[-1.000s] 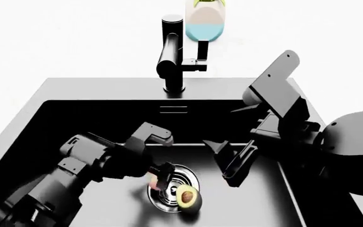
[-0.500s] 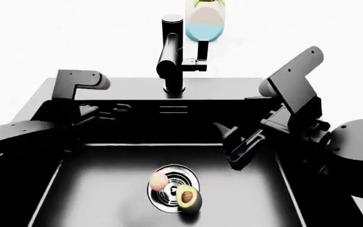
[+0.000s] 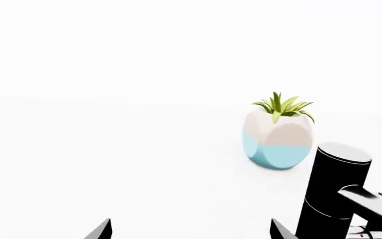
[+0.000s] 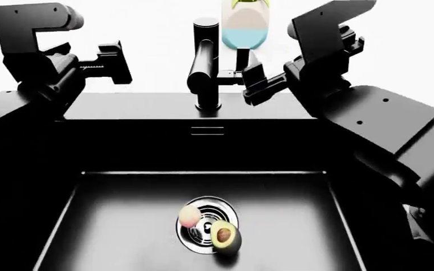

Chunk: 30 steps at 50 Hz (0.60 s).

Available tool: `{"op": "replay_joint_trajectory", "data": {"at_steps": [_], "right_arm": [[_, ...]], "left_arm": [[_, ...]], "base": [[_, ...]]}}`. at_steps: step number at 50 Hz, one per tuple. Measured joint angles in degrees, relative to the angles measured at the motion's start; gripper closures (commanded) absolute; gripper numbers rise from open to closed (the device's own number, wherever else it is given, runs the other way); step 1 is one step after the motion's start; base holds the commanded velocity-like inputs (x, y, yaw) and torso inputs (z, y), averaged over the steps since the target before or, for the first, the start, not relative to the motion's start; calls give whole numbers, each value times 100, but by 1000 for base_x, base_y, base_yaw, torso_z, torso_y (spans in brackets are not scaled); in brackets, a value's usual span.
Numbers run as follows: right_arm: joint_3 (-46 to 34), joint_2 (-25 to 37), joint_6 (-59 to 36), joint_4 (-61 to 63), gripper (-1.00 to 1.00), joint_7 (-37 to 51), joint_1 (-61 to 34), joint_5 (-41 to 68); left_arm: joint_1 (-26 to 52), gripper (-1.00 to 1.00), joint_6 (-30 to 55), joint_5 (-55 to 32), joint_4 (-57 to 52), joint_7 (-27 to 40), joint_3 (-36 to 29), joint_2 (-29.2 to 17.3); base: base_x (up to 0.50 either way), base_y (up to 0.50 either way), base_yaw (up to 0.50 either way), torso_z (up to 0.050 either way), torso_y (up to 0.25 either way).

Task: Pick up the fruits and vegetables and place them in the sink. Turn on the sink faucet to wash them. Then turn the sink off and put them in the tray.

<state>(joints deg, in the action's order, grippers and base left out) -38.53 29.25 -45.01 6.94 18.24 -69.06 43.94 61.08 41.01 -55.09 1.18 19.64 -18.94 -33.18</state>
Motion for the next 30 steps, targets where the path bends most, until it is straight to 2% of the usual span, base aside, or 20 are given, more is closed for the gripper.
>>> {"op": "replay_joint_trajectory", "data": {"at_steps": [19, 24, 30], "right_arm": [[75, -1396, 1929, -2919, -100, -229, -748, -1113], [104, -1857, 2571, -4180, -100, -441, -1105, -1305], [-640, -2336, 3364, -5794, -100, -694, -1641, -743]], "left_arm": [[312, -100, -250, 373, 378, 22, -144, 278], [290, -100, -246, 355, 324, 68, -121, 265], [325, -100, -227, 341, 312, 94, -106, 257]], "base": [[0, 0, 0, 0, 0], [0, 0, 0, 0, 0], [0, 0, 0, 0, 0]]}}
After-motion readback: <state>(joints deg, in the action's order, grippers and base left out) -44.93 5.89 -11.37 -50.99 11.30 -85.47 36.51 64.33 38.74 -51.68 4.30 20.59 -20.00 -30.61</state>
